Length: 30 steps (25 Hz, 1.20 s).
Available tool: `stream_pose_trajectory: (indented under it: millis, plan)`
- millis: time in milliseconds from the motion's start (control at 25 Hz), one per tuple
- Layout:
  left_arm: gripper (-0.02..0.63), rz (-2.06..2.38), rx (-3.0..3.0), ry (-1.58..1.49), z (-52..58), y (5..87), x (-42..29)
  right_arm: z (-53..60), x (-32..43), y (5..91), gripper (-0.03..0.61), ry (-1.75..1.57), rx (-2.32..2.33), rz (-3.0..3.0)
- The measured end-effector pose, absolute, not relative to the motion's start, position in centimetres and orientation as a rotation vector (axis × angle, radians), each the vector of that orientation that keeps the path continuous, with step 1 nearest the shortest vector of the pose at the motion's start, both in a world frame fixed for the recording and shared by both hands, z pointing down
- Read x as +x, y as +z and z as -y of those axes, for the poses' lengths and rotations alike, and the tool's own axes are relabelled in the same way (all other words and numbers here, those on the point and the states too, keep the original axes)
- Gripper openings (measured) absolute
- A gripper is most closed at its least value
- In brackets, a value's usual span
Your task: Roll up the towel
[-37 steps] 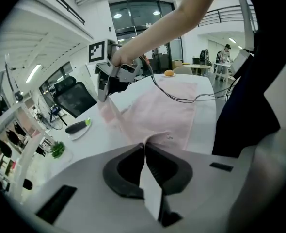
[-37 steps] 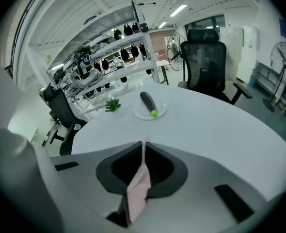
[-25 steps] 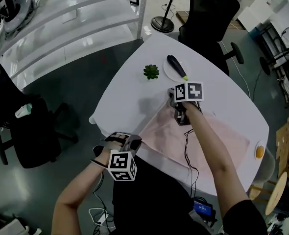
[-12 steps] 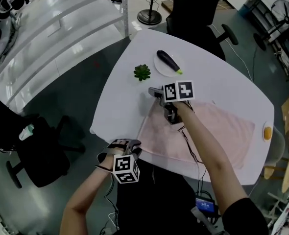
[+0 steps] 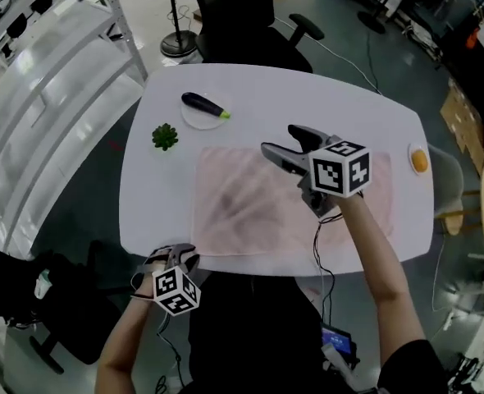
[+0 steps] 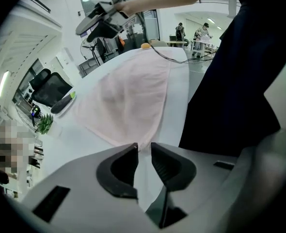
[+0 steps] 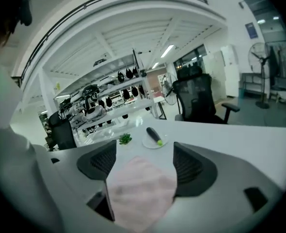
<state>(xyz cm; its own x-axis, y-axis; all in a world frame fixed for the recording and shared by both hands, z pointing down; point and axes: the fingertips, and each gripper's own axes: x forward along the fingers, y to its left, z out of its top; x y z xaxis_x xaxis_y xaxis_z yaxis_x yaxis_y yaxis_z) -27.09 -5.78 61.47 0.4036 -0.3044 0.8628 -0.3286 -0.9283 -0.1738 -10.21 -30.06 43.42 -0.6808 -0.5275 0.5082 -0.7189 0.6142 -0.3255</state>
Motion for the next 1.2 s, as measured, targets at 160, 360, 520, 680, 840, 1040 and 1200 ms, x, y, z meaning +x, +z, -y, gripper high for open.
stream_pose_trajectory:
  millis: [160,360,520,680,840,1040,1200]
  plan:
    - [0.098,0.596,2.630,1.598,6.4,61.0,-27.1,25.8,0.0,42.5,0.380,0.643,1.147,2.421]
    - [0.098,0.550,2.652,1.627,6.7,60.5,-26.0,18.5,10.6,45.3,0.377,0.690,1.243,2.299]
    - [0.098,0.593,2.645,1.705,7.0,60.4,-25.7,13.0,16.9,48.8,0.367,0.606,1.190,2.174]
    - [0.104,0.729,2.597,1.745,7.3,59.7,-25.6,8.3,22.4,52.2,0.367,0.504,1.052,2.045]
    - [0.157,0.787,2.529,1.818,5.7,59.6,-25.9,4.0,26.8,55.0,0.367,0.392,0.877,1.943]
    - [0.191,0.912,2.456,1.855,4.7,59.6,-26.6,2.0,30.9,58.6,0.333,0.282,0.738,1.854]
    - [0.198,0.875,2.437,1.935,4.1,59.7,-26.5,1.8,32.9,59.7,0.278,0.142,0.619,1.777]
